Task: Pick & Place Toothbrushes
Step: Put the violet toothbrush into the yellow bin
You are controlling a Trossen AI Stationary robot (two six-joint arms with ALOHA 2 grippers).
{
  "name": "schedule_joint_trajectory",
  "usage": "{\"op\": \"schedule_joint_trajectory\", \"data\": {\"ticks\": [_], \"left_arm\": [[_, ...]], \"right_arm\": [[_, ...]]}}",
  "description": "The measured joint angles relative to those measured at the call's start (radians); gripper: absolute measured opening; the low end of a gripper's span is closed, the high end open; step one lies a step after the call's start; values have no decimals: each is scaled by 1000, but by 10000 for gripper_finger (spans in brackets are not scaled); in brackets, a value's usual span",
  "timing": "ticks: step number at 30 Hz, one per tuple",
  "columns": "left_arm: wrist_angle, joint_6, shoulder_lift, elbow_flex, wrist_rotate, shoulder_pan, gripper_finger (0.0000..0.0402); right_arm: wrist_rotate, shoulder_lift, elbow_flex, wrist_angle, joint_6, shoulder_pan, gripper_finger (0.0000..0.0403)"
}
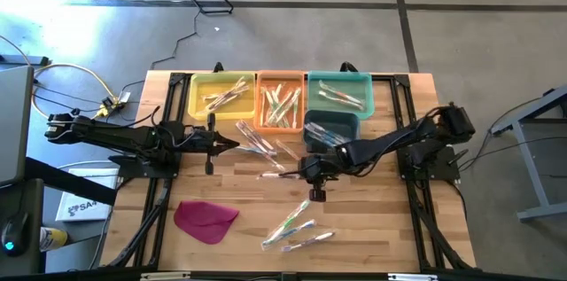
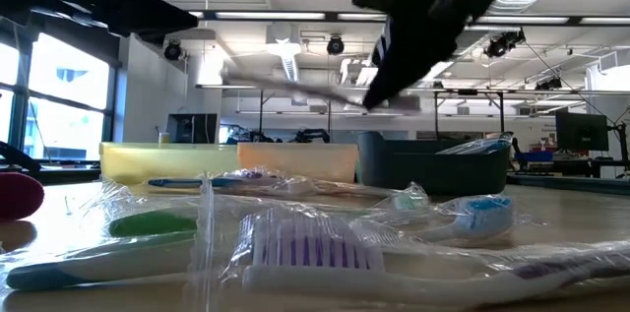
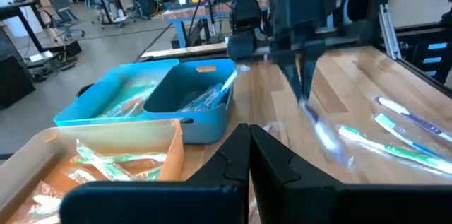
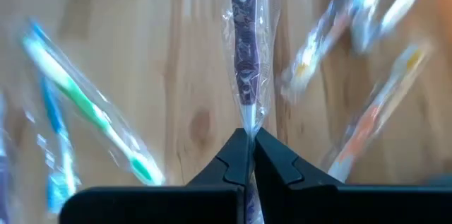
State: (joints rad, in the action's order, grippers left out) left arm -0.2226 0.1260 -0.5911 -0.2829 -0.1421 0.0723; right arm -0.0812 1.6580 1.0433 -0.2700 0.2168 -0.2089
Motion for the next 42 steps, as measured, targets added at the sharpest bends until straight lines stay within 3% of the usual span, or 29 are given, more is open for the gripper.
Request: {"op": "schedule_joint_trajectory", "data": {"ticks": [6, 14, 23, 30, 42], "left_arm": [[-15, -40, 0, 0, 0, 0, 0], [-41, -251, 0, 0, -2, 0, 4], [-83, -342, -76, 0, 3, 0, 83], [-333, -269, -186, 0, 84, 0, 148], [-751, -198, -391, 0, 83, 0, 155]], "right_arm": [[-72, -100, 1, -12, -6, 0, 4], [-192, -190, 1, 98, -91, 2, 4], [-229, -181, 1, 281, -212, 36, 4], [-242, -181, 1, 343, -215, 48, 4], [-231, -181, 1, 357, -214, 47, 4]]}}
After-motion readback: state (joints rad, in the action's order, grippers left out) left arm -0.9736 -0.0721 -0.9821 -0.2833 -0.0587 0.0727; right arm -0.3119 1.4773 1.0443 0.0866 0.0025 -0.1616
